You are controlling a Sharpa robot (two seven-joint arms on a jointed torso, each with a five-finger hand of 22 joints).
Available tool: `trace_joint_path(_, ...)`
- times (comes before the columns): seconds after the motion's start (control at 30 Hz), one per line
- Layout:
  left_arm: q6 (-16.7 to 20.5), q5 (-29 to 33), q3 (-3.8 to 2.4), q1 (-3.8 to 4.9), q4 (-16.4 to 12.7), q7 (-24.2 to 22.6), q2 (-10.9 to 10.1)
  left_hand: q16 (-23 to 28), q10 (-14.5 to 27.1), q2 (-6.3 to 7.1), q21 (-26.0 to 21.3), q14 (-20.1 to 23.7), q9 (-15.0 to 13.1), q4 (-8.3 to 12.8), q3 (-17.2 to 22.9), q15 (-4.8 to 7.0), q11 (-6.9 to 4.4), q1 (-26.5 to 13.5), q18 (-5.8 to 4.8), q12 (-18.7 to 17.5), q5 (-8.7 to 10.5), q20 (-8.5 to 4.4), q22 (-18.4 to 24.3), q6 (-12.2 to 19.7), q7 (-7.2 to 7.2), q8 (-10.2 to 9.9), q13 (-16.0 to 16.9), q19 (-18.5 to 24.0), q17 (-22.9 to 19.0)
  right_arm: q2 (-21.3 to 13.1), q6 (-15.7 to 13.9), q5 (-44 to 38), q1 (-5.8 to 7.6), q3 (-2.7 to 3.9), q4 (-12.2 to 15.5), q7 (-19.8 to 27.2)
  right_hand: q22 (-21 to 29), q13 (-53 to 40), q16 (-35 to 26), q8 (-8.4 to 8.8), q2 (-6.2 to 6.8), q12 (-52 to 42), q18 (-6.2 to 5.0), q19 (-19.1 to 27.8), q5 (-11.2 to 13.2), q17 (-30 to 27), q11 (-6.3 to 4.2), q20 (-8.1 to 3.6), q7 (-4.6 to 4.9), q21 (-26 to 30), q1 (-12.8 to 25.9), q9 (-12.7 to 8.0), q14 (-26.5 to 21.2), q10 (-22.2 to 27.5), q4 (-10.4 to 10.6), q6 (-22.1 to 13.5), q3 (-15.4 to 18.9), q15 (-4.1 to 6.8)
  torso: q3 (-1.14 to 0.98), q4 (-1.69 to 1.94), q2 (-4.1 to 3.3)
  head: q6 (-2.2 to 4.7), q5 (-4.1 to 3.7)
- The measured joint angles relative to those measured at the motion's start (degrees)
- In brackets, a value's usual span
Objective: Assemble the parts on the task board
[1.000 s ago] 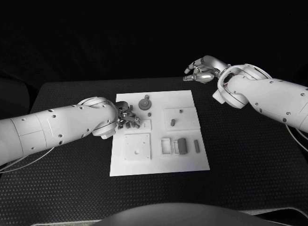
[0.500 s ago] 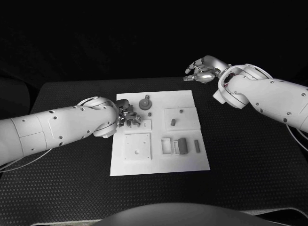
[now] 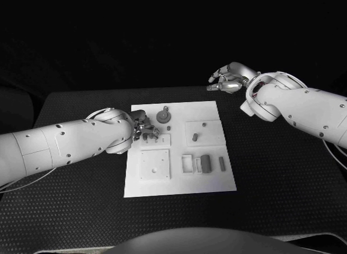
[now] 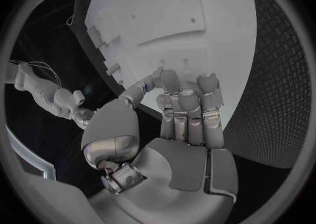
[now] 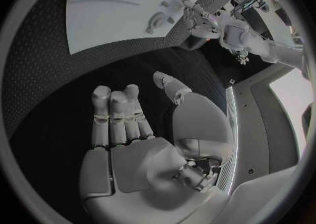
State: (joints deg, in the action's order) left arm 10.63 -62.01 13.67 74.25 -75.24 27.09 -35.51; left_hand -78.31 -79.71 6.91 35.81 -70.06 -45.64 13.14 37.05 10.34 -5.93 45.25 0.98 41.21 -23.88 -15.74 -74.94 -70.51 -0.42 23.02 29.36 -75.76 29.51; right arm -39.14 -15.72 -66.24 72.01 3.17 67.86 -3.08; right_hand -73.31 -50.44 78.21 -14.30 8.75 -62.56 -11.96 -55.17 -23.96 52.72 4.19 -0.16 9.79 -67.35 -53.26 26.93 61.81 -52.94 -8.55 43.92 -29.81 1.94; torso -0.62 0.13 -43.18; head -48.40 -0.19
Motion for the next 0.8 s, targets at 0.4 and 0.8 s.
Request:
trace_joint_path(0.4, 0.0, -0.1, 0.02, -0.45, 0.1, 0.0, 0.2, 0.0, 0.0, 0.00, 0.0, -0.1, 0.0, 0.0, 0.0, 0.14, 0.01, 0.0, 0.00, 0.0, 0.24, -0.02, 0.0, 0.0, -0.01, 0.0, -0.1, 0.0, -0.1, 0.0, 0.2, 0.1, 0.00, 0.00, 0.0, 0.0, 0.0, 0.0, 0.0, 0.00, 0.00, 0.0, 0.00, 0.0, 0.0, 0.0, 0.00, 0.00, 0.00, 0.0, 0.0, 0.0, 0.0, 0.0, 0.2, 0.0, -0.2, 0.00, 0.06, 0.00, -0.02, -0.16, 0.00)
trace_joint_path(0.8, 0.3, -0.4, -0.12, -0.86, 0.2, -0.2, 0.3, 0.0, 0.0, 0.00, 0.2, -0.1, -0.2, 0.0, 0.0, 0.14, 0.01, 0.0, 0.00, 0.2, 0.10, -0.01, 0.0, -0.2, 0.19, 0.0, -0.1, -0.2, -0.1, 0.0, 0.3, 0.1, 0.00, 0.00, -0.1, 0.0, 0.0, 0.0, 0.0, 0.00, 0.00, 0.0, 0.00, 0.0, 0.0, 0.0, 0.00, 0.00, 0.00, 0.0, 0.0, 0.0, 0.0, 0.0, 0.2, 0.0, -0.2, 0.00, 0.08, 0.02, -0.01, -0.30, -0.02)
